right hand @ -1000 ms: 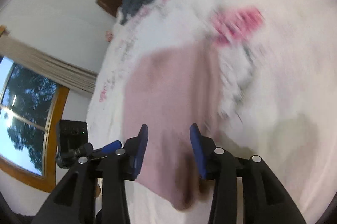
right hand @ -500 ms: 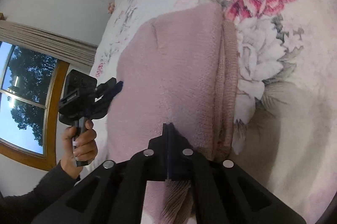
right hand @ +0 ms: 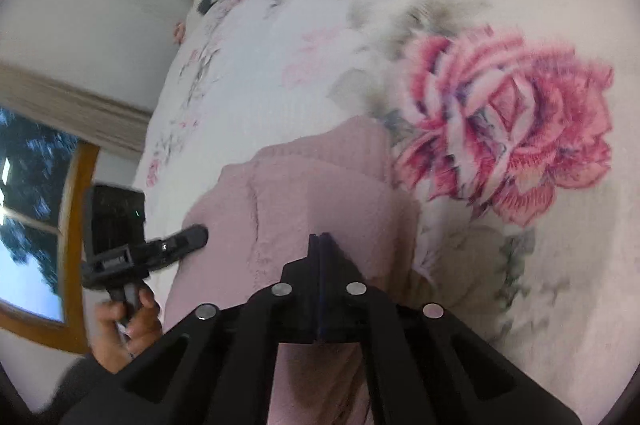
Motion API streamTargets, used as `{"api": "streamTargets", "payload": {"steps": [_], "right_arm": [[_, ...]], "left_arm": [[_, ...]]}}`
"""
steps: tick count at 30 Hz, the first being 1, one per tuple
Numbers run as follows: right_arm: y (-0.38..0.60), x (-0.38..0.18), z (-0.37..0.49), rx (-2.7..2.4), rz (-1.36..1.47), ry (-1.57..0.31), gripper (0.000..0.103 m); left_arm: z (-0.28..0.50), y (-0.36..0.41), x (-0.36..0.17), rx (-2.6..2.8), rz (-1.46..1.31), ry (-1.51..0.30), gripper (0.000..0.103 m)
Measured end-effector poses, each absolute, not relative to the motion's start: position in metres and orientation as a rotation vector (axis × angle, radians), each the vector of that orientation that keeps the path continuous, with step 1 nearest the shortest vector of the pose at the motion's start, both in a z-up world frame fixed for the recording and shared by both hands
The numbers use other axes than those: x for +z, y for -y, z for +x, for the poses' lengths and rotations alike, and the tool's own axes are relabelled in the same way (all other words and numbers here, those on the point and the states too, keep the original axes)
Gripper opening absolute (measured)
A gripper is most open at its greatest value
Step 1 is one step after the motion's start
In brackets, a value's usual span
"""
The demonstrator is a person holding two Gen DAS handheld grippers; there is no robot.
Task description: Fold small clothes
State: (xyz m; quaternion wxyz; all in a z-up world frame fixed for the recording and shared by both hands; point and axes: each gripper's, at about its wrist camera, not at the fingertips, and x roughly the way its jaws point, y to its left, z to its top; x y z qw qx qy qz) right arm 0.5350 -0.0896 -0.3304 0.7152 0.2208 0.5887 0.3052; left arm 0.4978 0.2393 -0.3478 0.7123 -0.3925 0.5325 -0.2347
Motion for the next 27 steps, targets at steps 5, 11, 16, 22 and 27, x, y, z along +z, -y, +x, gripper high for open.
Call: {"api": "streamTargets", "payload": {"steps": [5, 11, 16, 22, 27], "right_arm": [[0.095, -0.315, 0.528, 0.662, 0.463, -1.279, 0.0], [0.089, -0.295, 0.493, 0.779, 0.448, -1.255, 0.004], [0.099, -0.322, 0.506, 0.708, 0.478, -1.275, 0.0], [0.094, -0.283, 0.476, 0.793, 0.468, -1.233, 0.004], [0.095, -0.31, 0.45, 0.805, 0.376, -1.306, 0.0]], "left_arm": [[0.492, -0.25, -0.316, -0.545, -0.883, -1.132, 0.032], [0.447, -0.239, -0.299, -0.637, -0.804, -1.115, 0.035], [0.445, -0.241, -0.341, -0.553, -0.845, -1.165, 0.002], [0.412, -0.239, -0.294, -0.64, -0.784, -1.102, 0.023], [0.398, -0.232, -0.316, -0.559, -0.674, -1.176, 0.002]]}}
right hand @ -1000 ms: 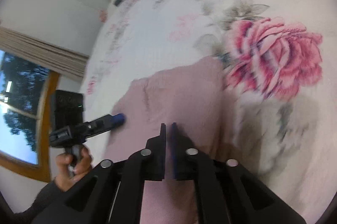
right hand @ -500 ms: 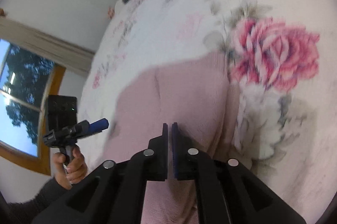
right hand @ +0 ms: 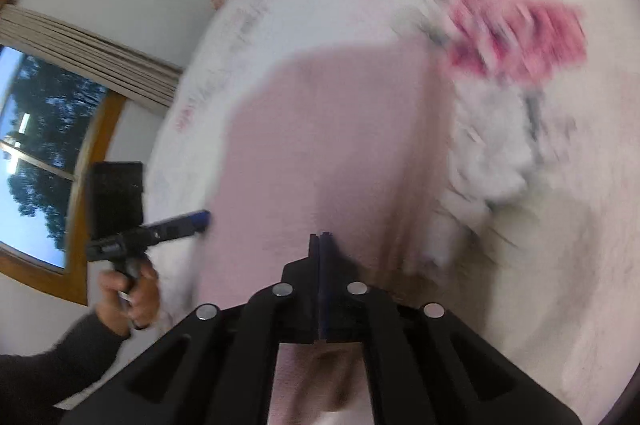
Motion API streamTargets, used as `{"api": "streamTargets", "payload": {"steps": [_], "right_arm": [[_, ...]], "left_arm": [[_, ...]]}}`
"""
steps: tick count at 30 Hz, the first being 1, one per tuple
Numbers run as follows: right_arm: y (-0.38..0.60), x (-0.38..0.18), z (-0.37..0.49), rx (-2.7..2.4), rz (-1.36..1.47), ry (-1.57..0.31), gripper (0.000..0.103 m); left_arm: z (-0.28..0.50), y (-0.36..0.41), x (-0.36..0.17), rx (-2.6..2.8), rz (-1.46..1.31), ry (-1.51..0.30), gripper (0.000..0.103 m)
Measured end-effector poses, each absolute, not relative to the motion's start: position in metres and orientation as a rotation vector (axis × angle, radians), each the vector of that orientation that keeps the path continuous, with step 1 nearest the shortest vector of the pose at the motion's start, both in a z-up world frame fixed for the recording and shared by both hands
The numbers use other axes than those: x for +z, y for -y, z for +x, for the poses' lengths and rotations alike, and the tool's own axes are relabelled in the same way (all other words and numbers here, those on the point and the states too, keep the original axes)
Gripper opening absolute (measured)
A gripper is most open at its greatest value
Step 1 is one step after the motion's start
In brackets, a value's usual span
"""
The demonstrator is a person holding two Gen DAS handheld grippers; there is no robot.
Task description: Fold small clothes
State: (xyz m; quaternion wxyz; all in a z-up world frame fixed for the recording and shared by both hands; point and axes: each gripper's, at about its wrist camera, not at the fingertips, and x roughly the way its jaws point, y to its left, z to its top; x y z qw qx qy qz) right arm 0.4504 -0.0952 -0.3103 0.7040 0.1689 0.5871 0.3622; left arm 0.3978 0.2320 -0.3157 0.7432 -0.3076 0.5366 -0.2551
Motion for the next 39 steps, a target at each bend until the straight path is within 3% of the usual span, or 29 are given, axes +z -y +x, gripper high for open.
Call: {"api": "streamTargets", "payload": {"steps": [4, 5, 6, 10, 12, 13, 15, 16, 17, 20, 22, 24, 26, 27, 28, 29, 30, 31, 39], "right_arm": [[0.111, -0.298, 0.45, 0.732, 0.409, -1.275, 0.0], [0.112, -0.289, 0.443, 0.745, 0.409, -1.265, 0.003], [0.111, -0.28, 0.435, 0.779, 0.417, -1.257, 0.003], [0.098, -0.278, 0.393, 0.881, 0.287, -1.293, 0.003], [0.096, -0.301, 0.391, 0.797, 0.19, -1.332, 0.0], [0.104, -0.315, 0.394, 0.75, 0.173, -1.34, 0.0], [0.122, -0.323, 0.397, 0.709, 0.281, -1.357, 0.0], [0.127, -0.317, 0.393, 0.709, 0.285, -1.345, 0.0], [0.126, -0.308, 0.389, 0.715, 0.281, -1.325, 0.0], [0.127, -0.284, 0.367, 0.798, 0.337, -1.269, 0.004], [0.119, -0.295, 0.359, 0.805, 0.313, -1.303, 0.005], [0.113, -0.317, 0.357, 0.753, 0.226, -1.353, 0.0], [0.124, -0.319, 0.365, 0.744, 0.302, -1.378, 0.0], [0.13, -0.31, 0.367, 0.753, 0.336, -1.363, 0.007], [0.135, -0.297, 0.372, 0.769, 0.373, -1.327, 0.03], [0.142, -0.287, 0.376, 0.774, 0.401, -1.301, 0.045], [0.146, -0.282, 0.383, 0.77, 0.422, -1.29, 0.069], [0.154, -0.277, 0.392, 0.755, 0.456, -1.284, 0.075], [0.149, -0.318, 0.489, 0.76, 0.655, -1.421, 0.078]], "left_arm": [[0.402, -0.239, -0.311, -0.527, -0.721, -1.174, 0.004], [0.399, -0.239, -0.303, -0.538, -0.734, -1.156, 0.021], [0.391, -0.24, -0.291, -0.572, -0.741, -1.129, 0.027], [0.367, -0.23, -0.291, -0.578, -0.673, -1.158, 0.026], [0.36, -0.229, -0.316, -0.535, -0.651, -1.22, 0.017], [0.361, -0.226, -0.324, -0.523, -0.644, -1.242, 0.003], [0.361, -0.228, -0.333, -0.5, -0.678, -1.256, 0.0], [0.36, -0.229, -0.326, -0.498, -0.692, -1.242, 0.008], [0.355, -0.231, -0.315, -0.517, -0.707, -1.208, 0.029], [0.338, -0.232, -0.299, -0.522, -0.682, -1.146, 0.072], [0.333, -0.224, -0.313, -0.472, -0.598, -1.208, 0.081], [0.331, -0.223, -0.335, -0.385, -0.539, -1.332, 0.081], [0.329, -0.226, -0.336, -0.386, -0.554, -1.338, 0.081], [0.326, -0.233, -0.328, -0.39, -0.576, -1.315, 0.082], [0.324, -0.239, -0.322, -0.393, -0.6, -1.295, 0.087], [0.321, -0.242, -0.317, -0.4, -0.619, -1.278, 0.09], [0.322, -0.244, -0.312, -0.408, -0.634, -1.259, 0.09], [0.323, -0.25, -0.31, -0.406, -0.642, -1.247, 0.091], [0.334, -0.295, -0.353, -0.45, -0.914, -1.221, 0.091]]}}
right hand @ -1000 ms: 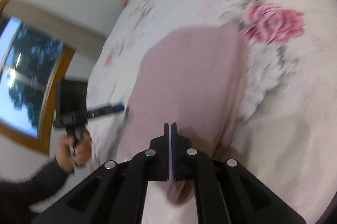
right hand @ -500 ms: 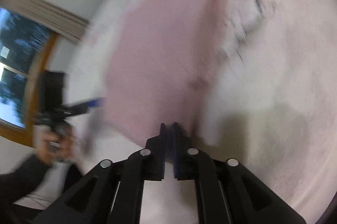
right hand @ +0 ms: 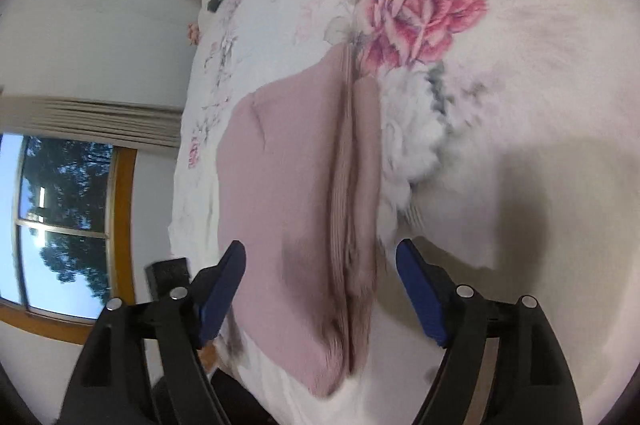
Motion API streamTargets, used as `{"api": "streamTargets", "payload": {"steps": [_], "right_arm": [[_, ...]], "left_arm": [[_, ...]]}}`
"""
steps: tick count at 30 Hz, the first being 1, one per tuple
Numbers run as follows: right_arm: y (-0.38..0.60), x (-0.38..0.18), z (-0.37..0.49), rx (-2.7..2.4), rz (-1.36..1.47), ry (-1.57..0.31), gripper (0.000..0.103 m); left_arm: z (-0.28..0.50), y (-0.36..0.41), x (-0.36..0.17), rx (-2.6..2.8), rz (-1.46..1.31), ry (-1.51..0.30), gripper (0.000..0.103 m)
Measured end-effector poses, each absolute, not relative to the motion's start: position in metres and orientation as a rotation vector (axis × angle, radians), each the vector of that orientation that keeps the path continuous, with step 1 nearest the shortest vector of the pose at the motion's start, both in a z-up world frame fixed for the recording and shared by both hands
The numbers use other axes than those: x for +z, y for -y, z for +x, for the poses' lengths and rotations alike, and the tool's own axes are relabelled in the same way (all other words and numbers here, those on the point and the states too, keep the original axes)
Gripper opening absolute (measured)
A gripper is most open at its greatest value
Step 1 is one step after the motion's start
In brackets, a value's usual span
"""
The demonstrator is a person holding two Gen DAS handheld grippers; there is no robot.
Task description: Fold small clothes
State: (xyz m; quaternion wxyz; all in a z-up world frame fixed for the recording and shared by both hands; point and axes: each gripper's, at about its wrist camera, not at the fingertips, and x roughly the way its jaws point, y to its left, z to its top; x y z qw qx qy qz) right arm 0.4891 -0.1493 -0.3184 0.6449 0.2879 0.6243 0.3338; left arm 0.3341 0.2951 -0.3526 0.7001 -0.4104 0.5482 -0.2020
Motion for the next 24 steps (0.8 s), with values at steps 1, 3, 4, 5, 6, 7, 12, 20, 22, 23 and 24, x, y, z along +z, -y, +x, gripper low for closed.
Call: {"api": "streamTargets", "payload": {"steps": [1, 3, 4, 5, 6, 7, 12, 20, 22, 23, 24], "right_arm": [[0.141, -0.322, 0.495, 0.762, 0.643, -1.434, 0.078], [0.132, -0.328, 0.504, 0.776, 0.626, -1.462, 0.078], [0.123, -0.33, 0.509, 0.792, 0.624, -1.478, 0.078], [0.116, -0.333, 0.514, 0.808, 0.616, -1.487, 0.078], [0.113, -0.335, 0.515, 0.818, 0.608, -1.493, 0.079], [0.106, -0.338, 0.517, 0.821, 0.59, -1.5, 0.079], [0.091, -0.351, 0.523, 0.856, 0.578, -1.508, 0.081], [0.088, -0.345, 0.527, 0.897, 0.514, -1.506, 0.076], [0.099, -0.344, 0.525, 0.899, 0.49, -1.499, 0.068], [0.106, -0.342, 0.524, 0.888, 0.494, -1.491, 0.068], [0.117, -0.341, 0.525, 0.861, 0.515, -1.469, 0.07]], "left_arm": [[0.336, -0.296, -0.358, -0.473, -0.938, -1.214, 0.092], [0.341, -0.283, -0.363, -0.528, -0.948, -1.204, 0.093], [0.345, -0.276, -0.365, -0.561, -0.946, -1.2, 0.094], [0.349, -0.268, -0.367, -0.59, -0.945, -1.198, 0.094], [0.35, -0.253, -0.368, -0.606, -0.944, -1.198, 0.094], [0.353, -0.245, -0.369, -0.625, -0.932, -1.2, 0.095], [0.367, -0.209, -0.365, -0.605, -0.803, -1.236, 0.095], [0.356, -0.207, -0.361, -0.584, -0.811, -1.246, 0.095], [0.357, -0.213, -0.363, -0.592, -0.831, -1.241, 0.094], [0.357, -0.217, -0.363, -0.595, -0.834, -1.24, 0.094], [0.357, -0.216, -0.363, -0.597, -0.835, -1.239, 0.094]]}}
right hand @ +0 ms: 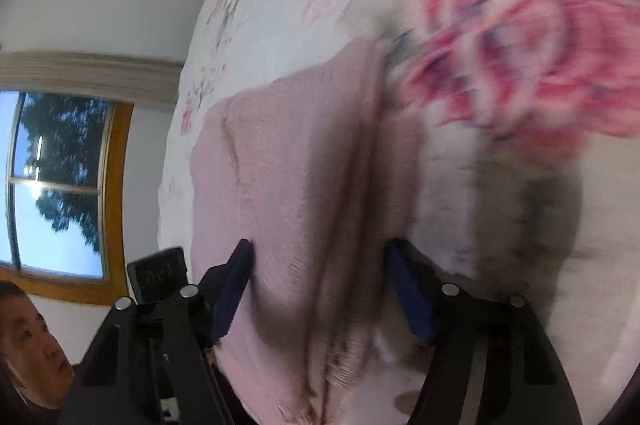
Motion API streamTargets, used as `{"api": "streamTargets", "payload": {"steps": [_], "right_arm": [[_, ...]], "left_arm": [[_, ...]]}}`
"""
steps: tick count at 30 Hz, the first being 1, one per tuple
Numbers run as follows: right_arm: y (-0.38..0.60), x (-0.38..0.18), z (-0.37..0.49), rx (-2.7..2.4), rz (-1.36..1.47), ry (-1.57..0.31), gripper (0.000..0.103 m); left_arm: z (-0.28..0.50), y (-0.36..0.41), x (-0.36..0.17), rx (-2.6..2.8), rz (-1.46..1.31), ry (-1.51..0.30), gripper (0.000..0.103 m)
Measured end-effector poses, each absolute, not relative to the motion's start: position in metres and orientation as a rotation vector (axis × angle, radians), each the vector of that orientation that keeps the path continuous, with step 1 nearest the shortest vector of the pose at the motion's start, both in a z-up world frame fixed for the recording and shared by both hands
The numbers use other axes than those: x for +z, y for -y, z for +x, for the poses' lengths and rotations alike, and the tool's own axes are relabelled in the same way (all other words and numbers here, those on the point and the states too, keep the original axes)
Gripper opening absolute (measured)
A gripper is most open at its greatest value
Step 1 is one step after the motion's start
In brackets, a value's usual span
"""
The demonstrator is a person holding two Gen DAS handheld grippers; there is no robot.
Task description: Fold small clothes
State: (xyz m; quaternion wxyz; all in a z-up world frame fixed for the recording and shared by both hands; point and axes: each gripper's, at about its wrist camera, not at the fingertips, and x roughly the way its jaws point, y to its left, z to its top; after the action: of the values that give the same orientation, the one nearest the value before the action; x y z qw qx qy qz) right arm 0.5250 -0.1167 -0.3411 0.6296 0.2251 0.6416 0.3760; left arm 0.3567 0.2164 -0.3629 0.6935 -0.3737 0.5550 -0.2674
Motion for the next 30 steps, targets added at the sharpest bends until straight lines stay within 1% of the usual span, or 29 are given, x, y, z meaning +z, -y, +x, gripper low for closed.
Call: {"api": "streamTargets", "payload": {"steps": [2, 3, 6, 7, 8, 11, 12, 13, 15, 18, 21, 24, 25, 27, 29, 30], "right_arm": [[0.121, -0.346, 0.527, 0.862, 0.554, -1.467, 0.07], [0.119, -0.349, 0.528, 0.86, 0.561, -1.475, 0.072], [0.103, -0.351, 0.529, 0.893, 0.567, -1.492, 0.083], [0.093, -0.351, 0.53, 0.909, 0.567, -1.503, 0.088], [0.086, -0.35, 0.53, 0.914, 0.559, -1.506, 0.09], [0.07, -0.348, 0.534, 0.924, 0.543, -1.502, 0.089], [0.072, -0.349, 0.535, 0.92, 0.548, -1.5, 0.084], [0.078, -0.353, 0.535, 0.913, 0.551, -1.511, 0.072], [0.096, -0.357, 0.537, 0.9, 0.588, -1.522, 0.066], [0.119, -0.359, 0.537, 0.879, 0.657, -1.509, 0.066], [0.116, -0.359, 0.536, 0.87, 0.66, -1.508, 0.069], [0.118, -0.349, 0.534, 0.858, 0.615, -1.519, 0.069], [0.128, -0.348, 0.533, 0.856, 0.629, -1.526, 0.07], [0.145, -0.351, 0.53, 0.851, 0.683, -1.537, 0.072], [0.149, -0.356, 0.529, 0.868, 0.726, -1.542, 0.076], [0.143, -0.358, 0.53, 0.877, 0.722, -1.546, 0.082]], "left_arm": [[0.355, -0.217, -0.363, -0.596, -0.83, -1.239, 0.094], [0.354, -0.216, -0.362, -0.595, -0.825, -1.241, 0.094], [0.352, -0.216, -0.362, -0.595, -0.822, -1.238, 0.094], [0.352, -0.217, -0.361, -0.597, -0.821, -1.237, 0.094], [0.351, -0.216, -0.361, -0.598, -0.821, -1.236, 0.094], [0.349, -0.213, -0.359, -0.598, -0.822, -1.233, 0.094], [0.349, -0.213, -0.359, -0.599, -0.823, -1.231, 0.094], [0.348, -0.213, -0.359, -0.599, -0.823, -1.229, 0.094], [0.346, -0.213, -0.359, -0.6, -0.824, -1.229, 0.094], [0.346, -0.215, -0.36, -0.608, -0.834, -1.229, 0.094], [0.348, -0.228, -0.362, -0.634, -0.899, -1.222, 0.093], [0.347, -0.242, -0.367, -0.668, -0.956, -1.221, 0.089], [0.346, -0.245, -0.368, -0.678, -0.963, -1.22, 0.088], [0.345, -0.251, -0.371, -0.695, -0.992, -1.211, 0.087], [0.344, -0.254, -0.374, -0.693, -1.024, -1.209, 0.088], [0.345, -0.254, -0.375, -0.692, -1.033, -1.208, 0.088]]}}
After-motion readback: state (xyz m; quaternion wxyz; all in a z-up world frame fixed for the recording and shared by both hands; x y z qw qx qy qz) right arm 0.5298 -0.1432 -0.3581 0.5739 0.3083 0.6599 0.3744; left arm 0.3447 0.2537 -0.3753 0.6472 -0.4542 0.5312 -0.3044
